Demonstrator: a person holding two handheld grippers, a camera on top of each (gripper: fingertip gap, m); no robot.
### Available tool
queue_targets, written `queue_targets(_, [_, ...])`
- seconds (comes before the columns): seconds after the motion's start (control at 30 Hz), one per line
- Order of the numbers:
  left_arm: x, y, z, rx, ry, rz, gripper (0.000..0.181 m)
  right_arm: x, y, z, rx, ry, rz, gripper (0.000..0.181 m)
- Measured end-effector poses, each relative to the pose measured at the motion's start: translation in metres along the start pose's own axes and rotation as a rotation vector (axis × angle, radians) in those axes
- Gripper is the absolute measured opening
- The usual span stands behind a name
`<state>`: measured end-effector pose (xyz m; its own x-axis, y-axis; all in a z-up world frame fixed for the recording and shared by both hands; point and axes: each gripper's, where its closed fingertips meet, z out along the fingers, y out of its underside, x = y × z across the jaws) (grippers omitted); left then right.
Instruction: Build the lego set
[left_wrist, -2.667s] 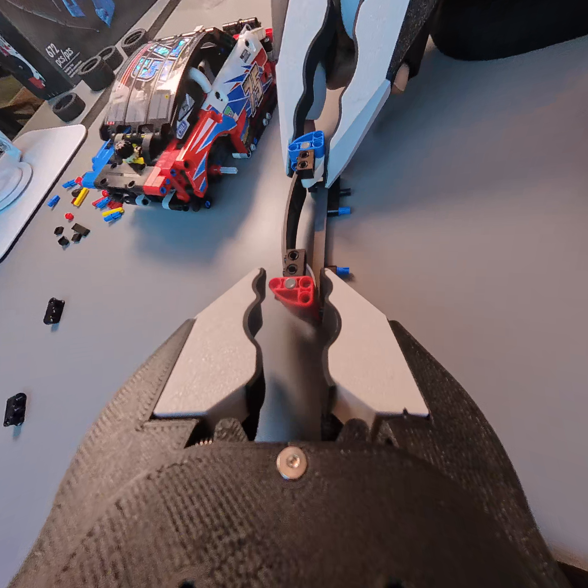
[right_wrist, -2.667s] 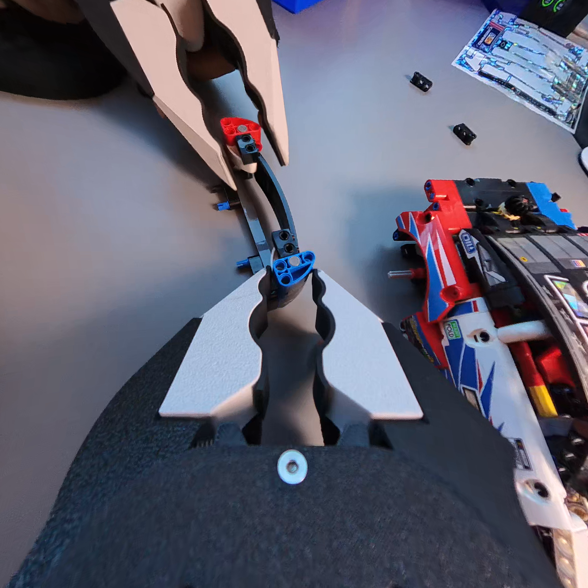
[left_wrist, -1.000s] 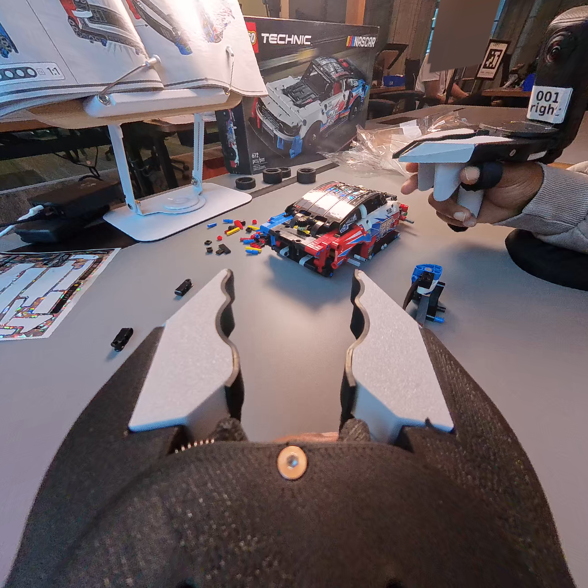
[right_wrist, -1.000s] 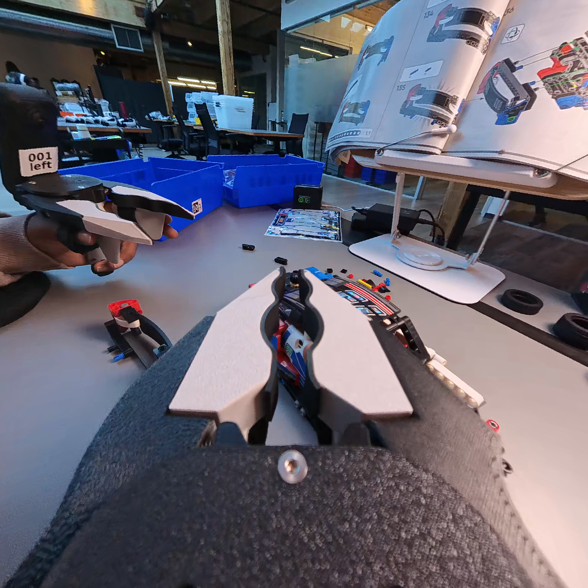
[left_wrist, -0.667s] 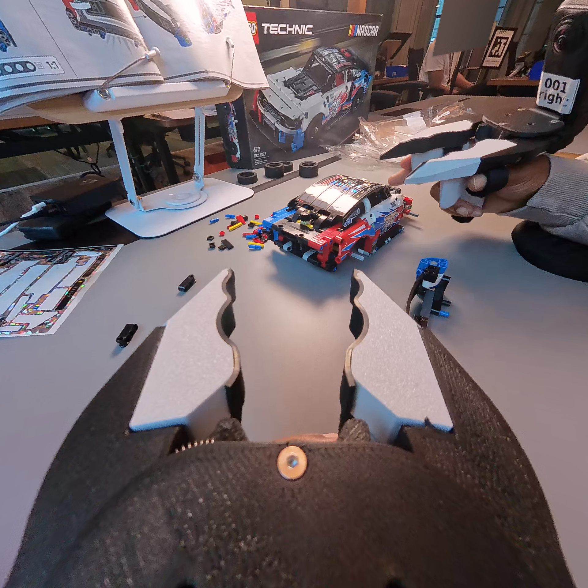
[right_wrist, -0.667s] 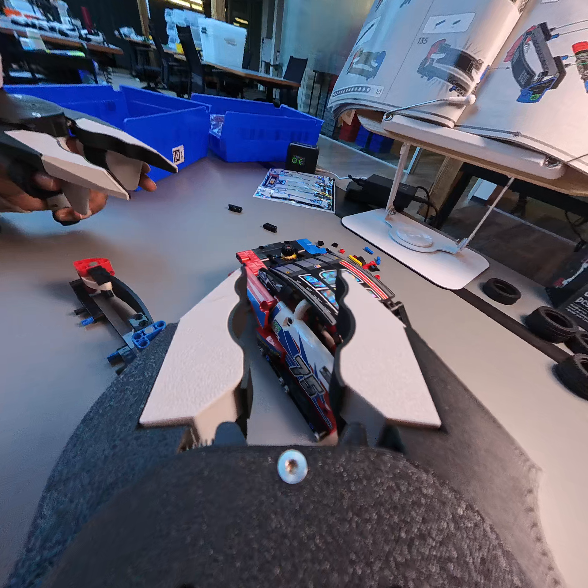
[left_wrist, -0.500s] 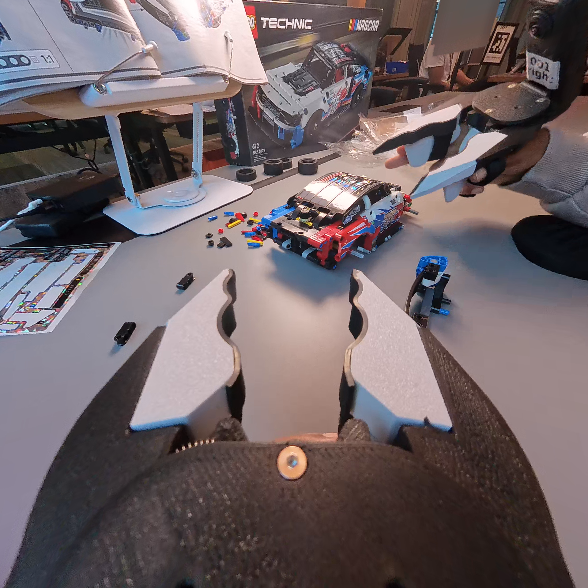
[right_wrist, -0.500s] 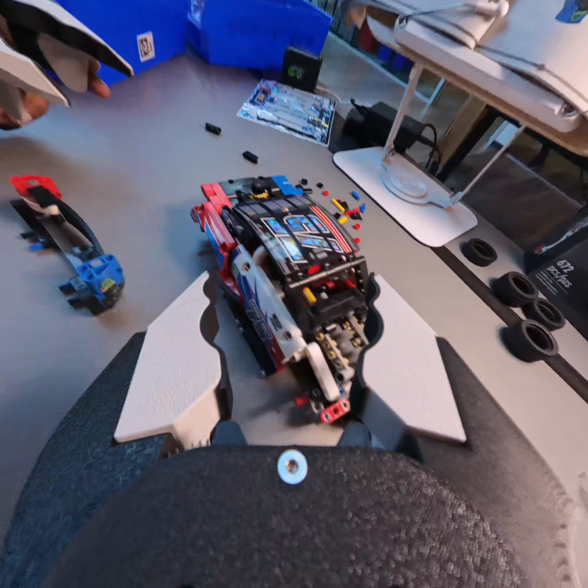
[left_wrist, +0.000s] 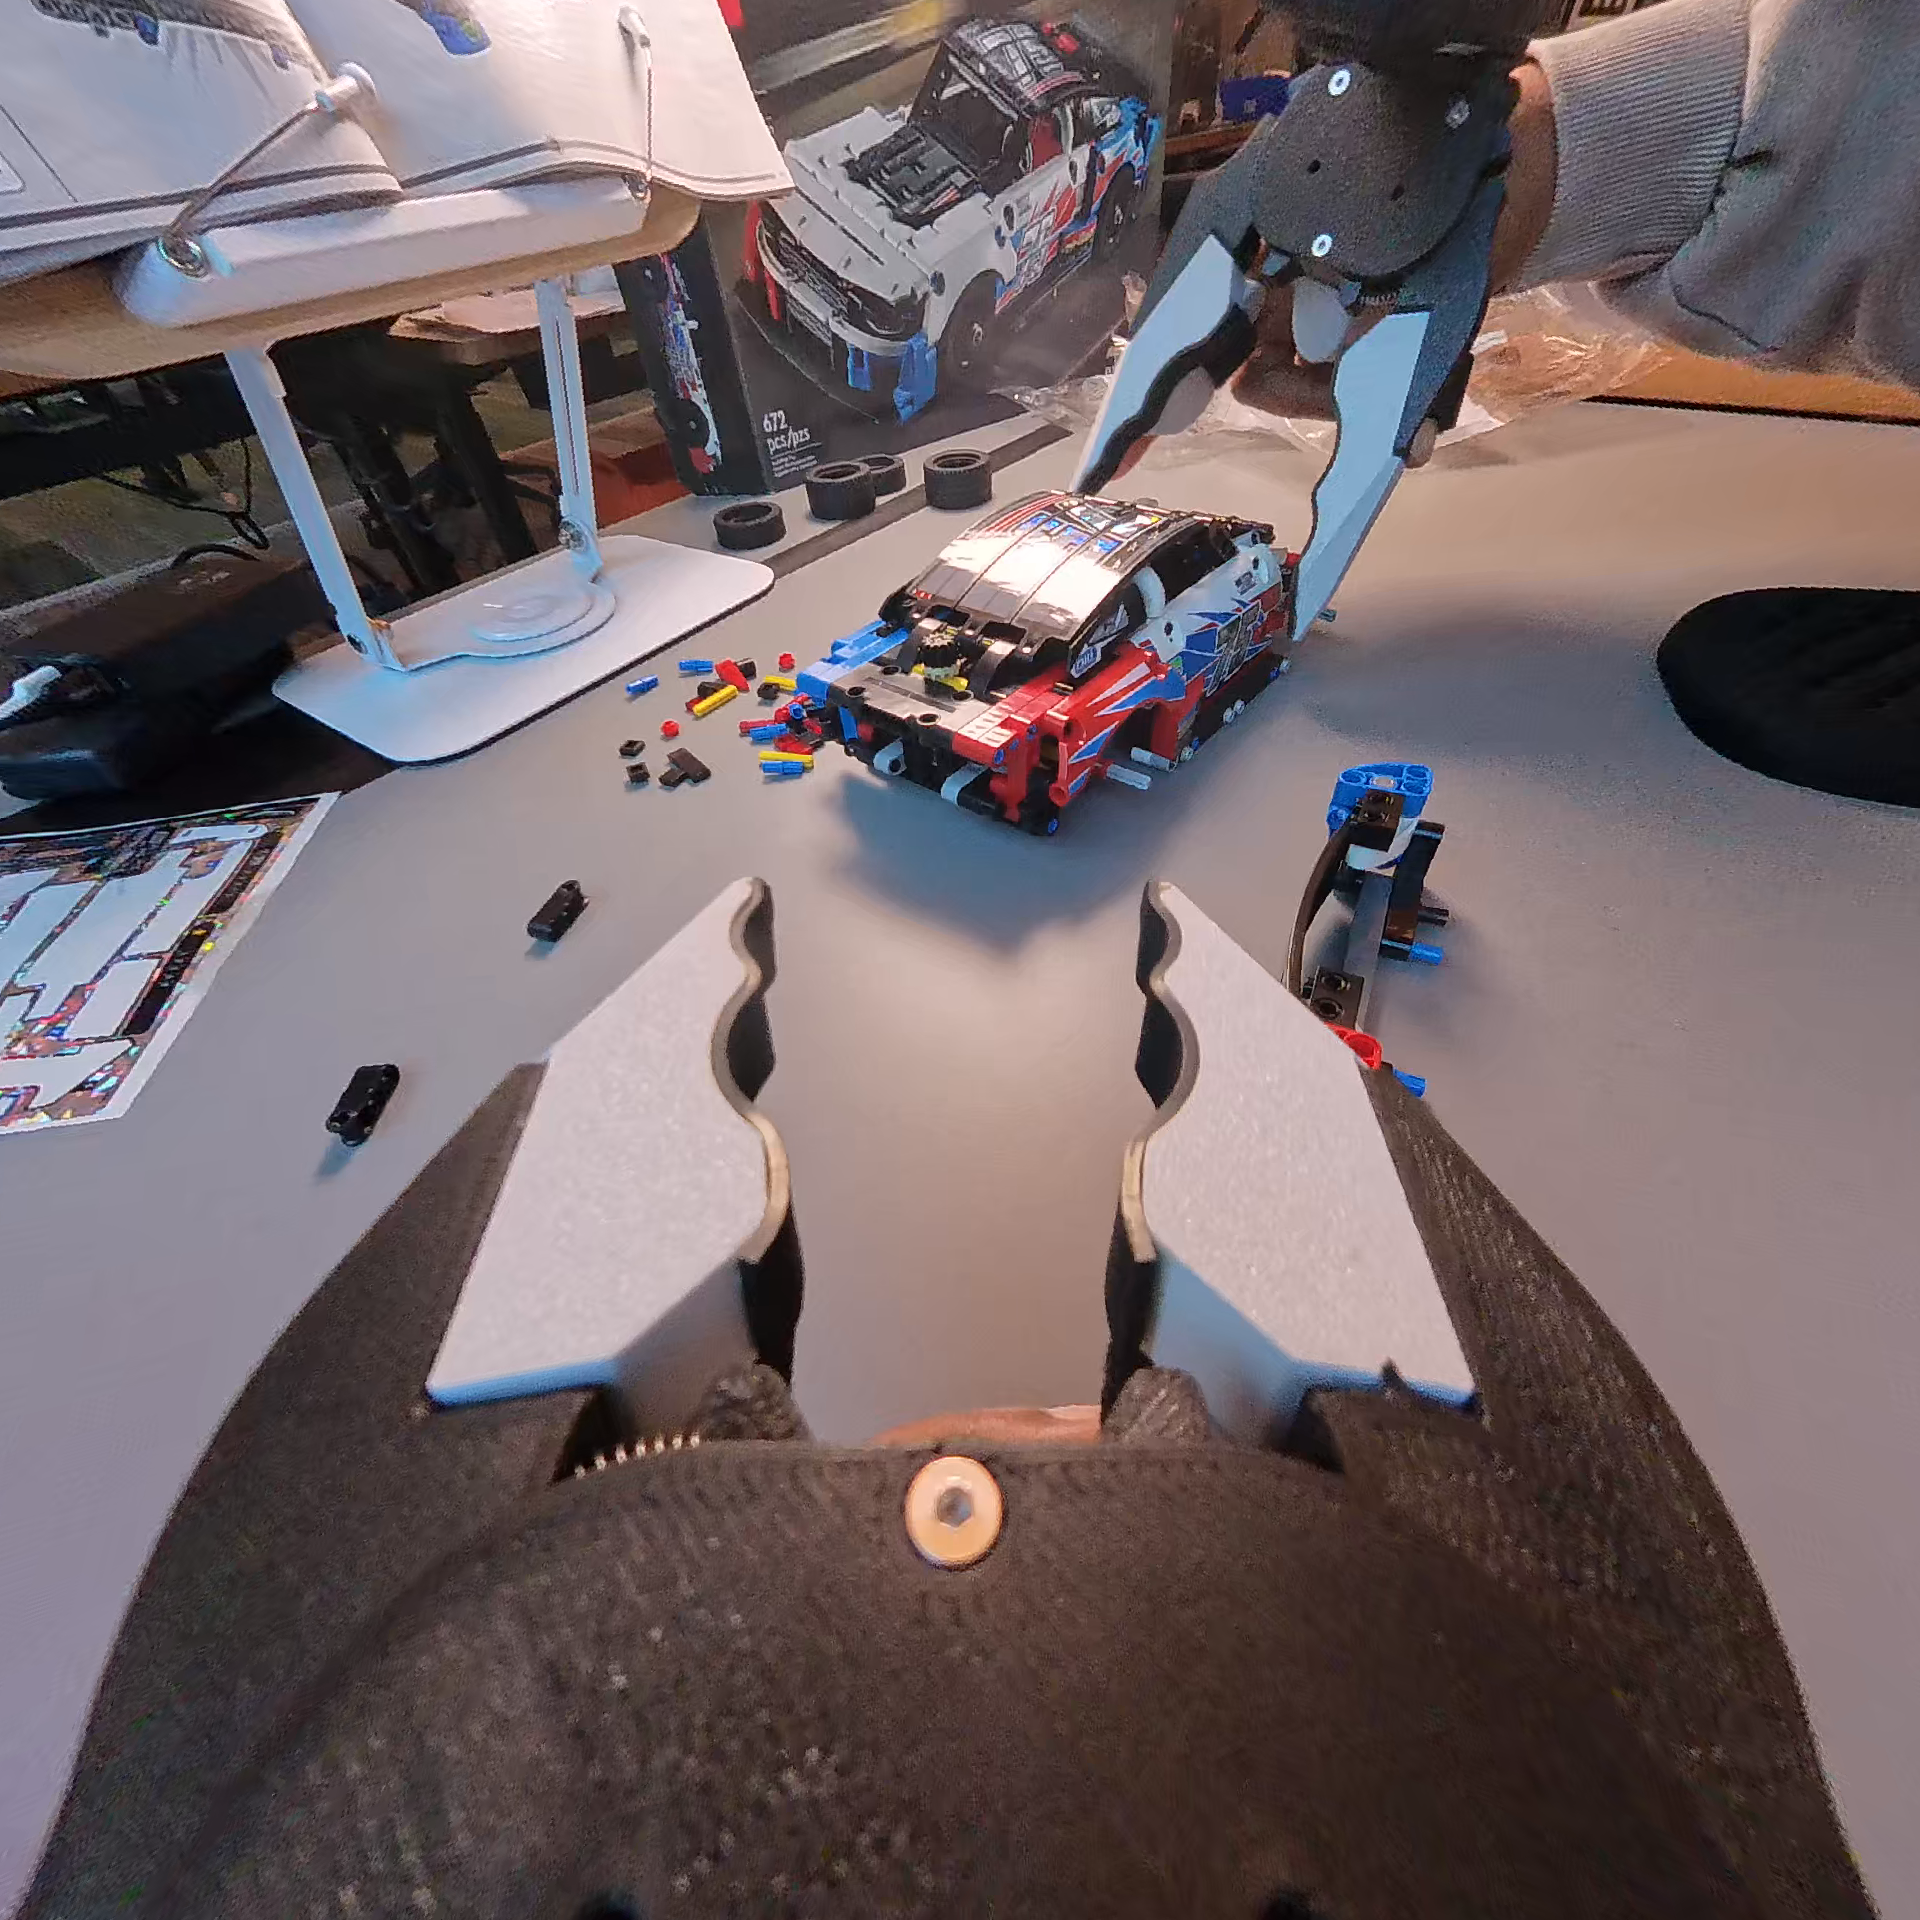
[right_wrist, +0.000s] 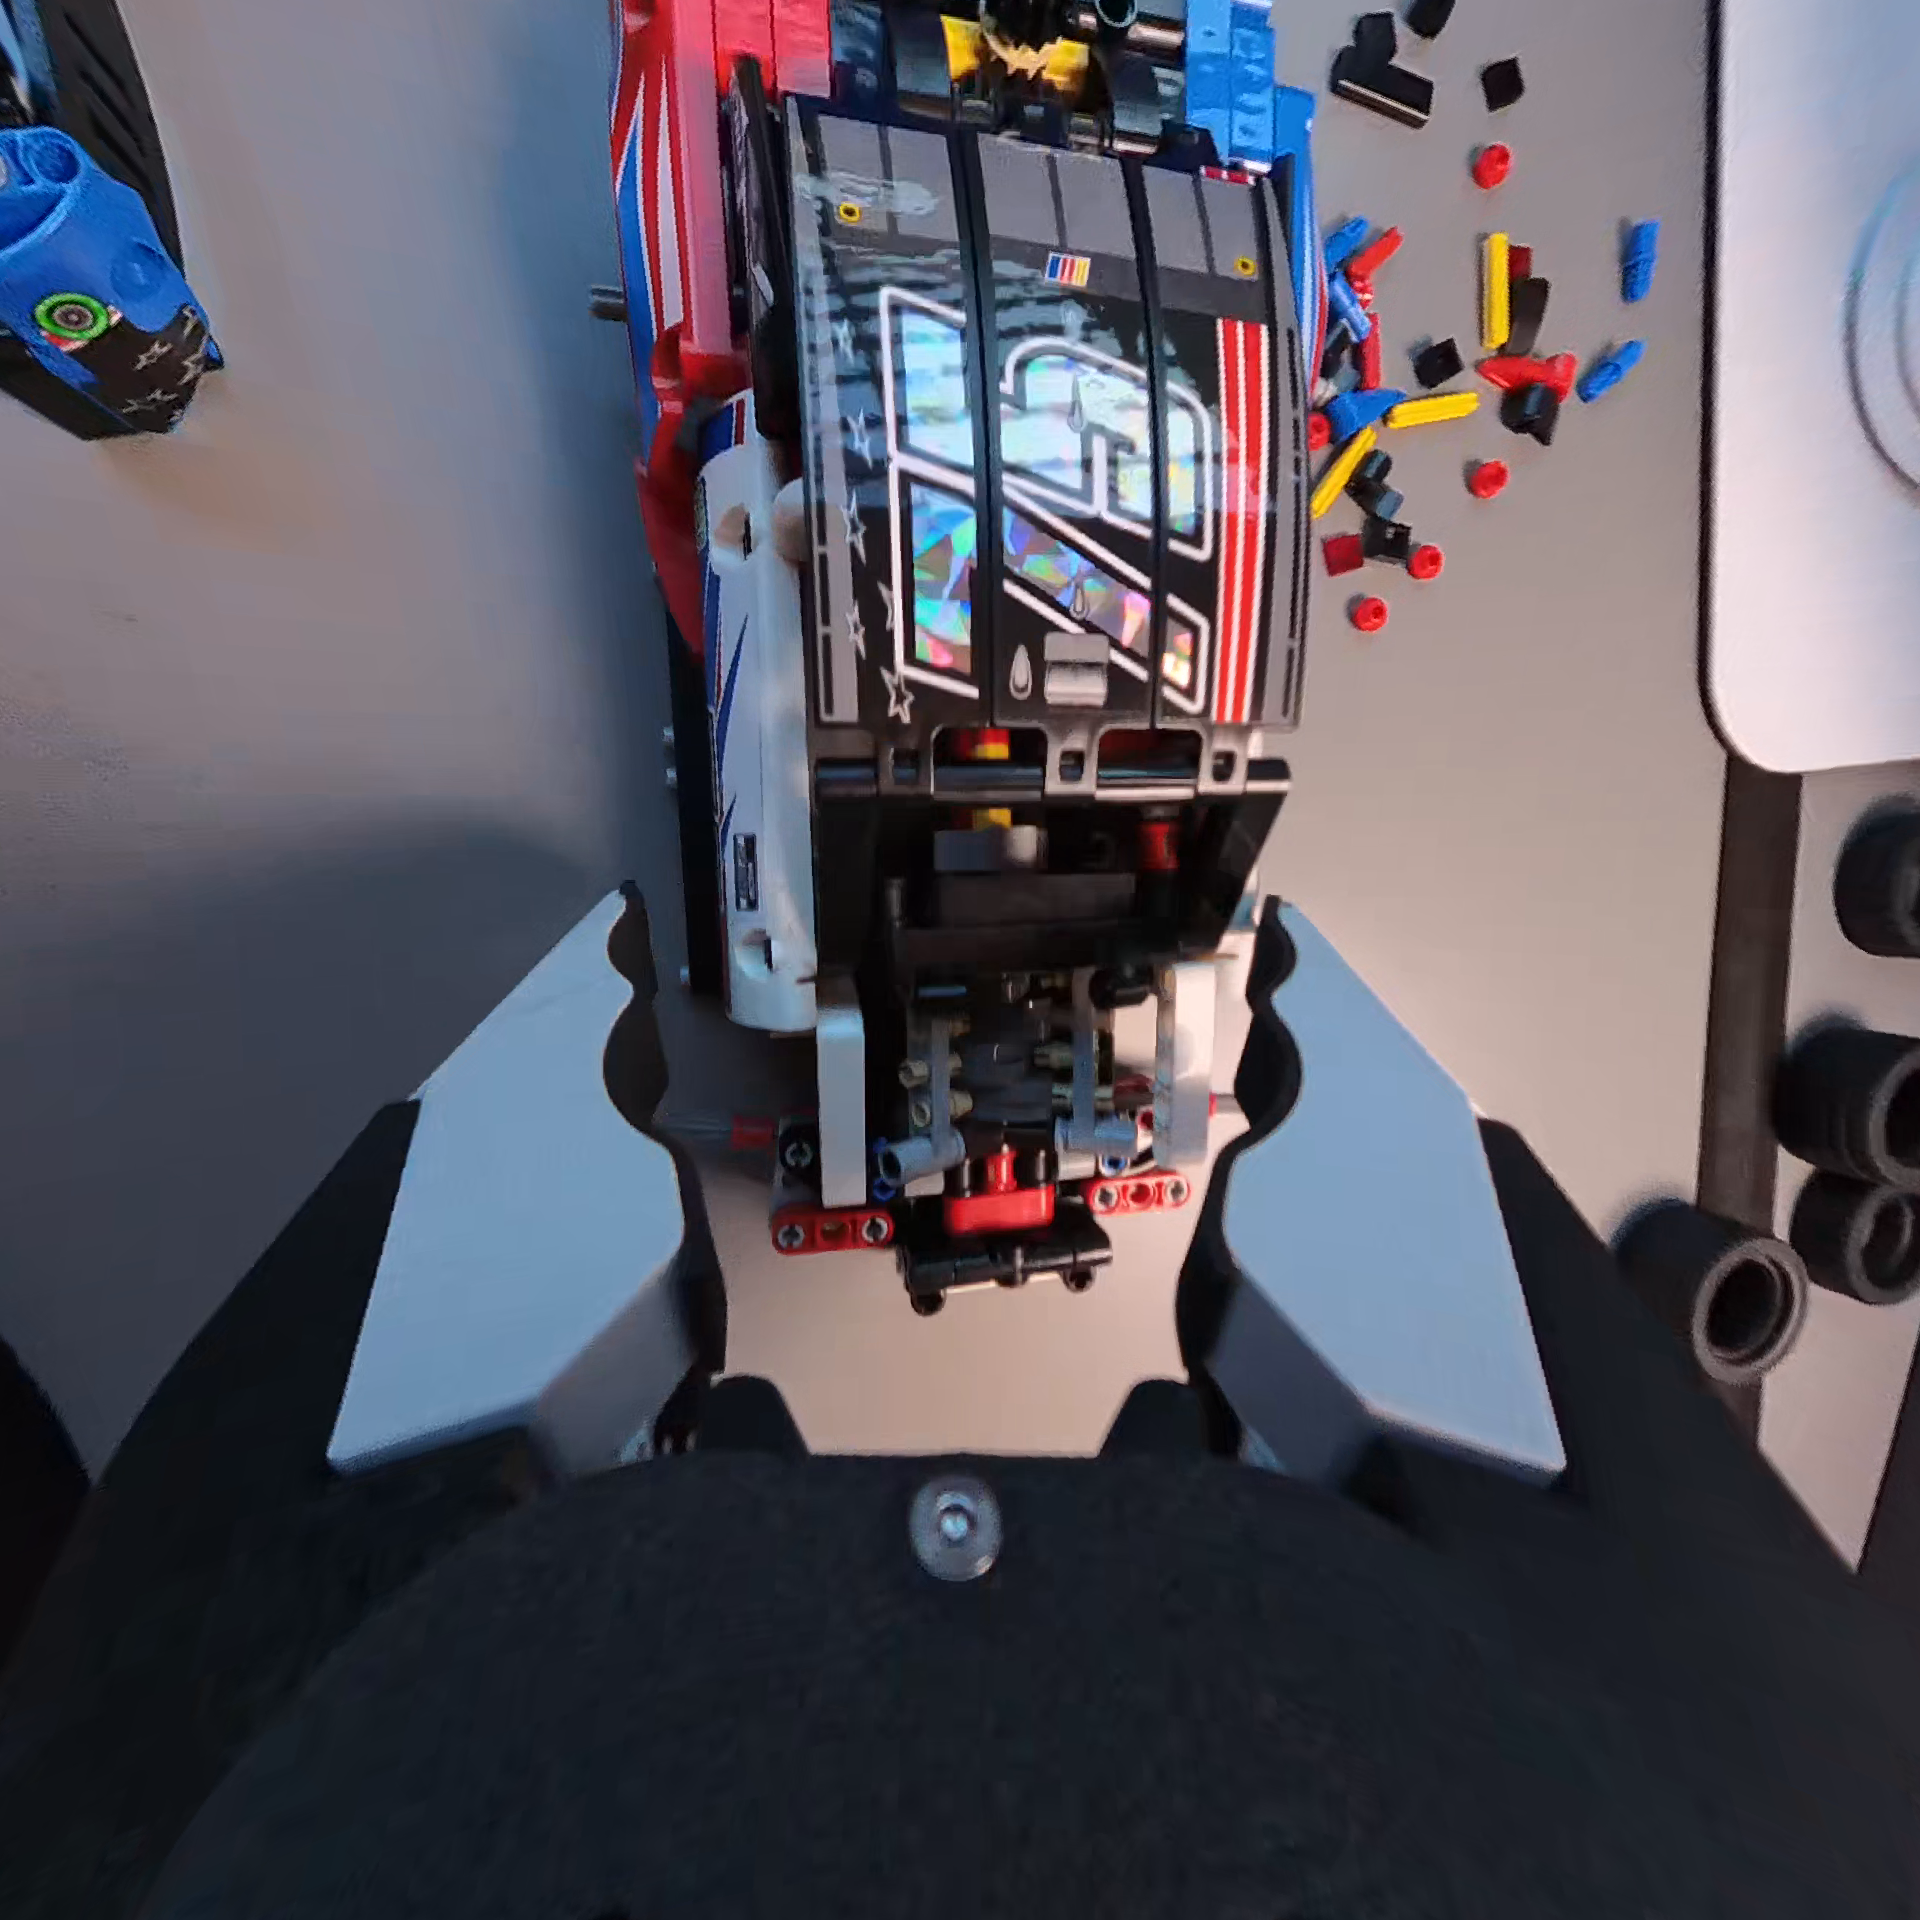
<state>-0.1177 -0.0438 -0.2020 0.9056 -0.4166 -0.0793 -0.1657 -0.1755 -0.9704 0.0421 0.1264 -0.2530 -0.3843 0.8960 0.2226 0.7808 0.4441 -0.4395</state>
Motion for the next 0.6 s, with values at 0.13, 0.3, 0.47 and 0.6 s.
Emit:
queue_targets(0.13, [0.004,0.004,0.002,-0.019,0.013,0.009,0.069,0.004,-0.003,0.018,-0.068,-0.028,-0.018,0.113])
queue_targets(0.3, [0.010,0.008,0.004,-0.040,0.036,0.035,0.068,0.006,-0.005,0.023,-0.075,-0.058,-0.022,0.113])
queue_targets(0.47, [0.016,0.009,0.009,-0.050,0.060,0.038,0.068,-0.003,-0.004,0.015,-0.104,-0.154,-0.013,0.113])
queue_targets(0.6, [0.021,0.002,0.017,-0.049,0.089,0.070,0.069,-0.014,-0.005,0.002,-0.111,-0.288,0.023,0.112])
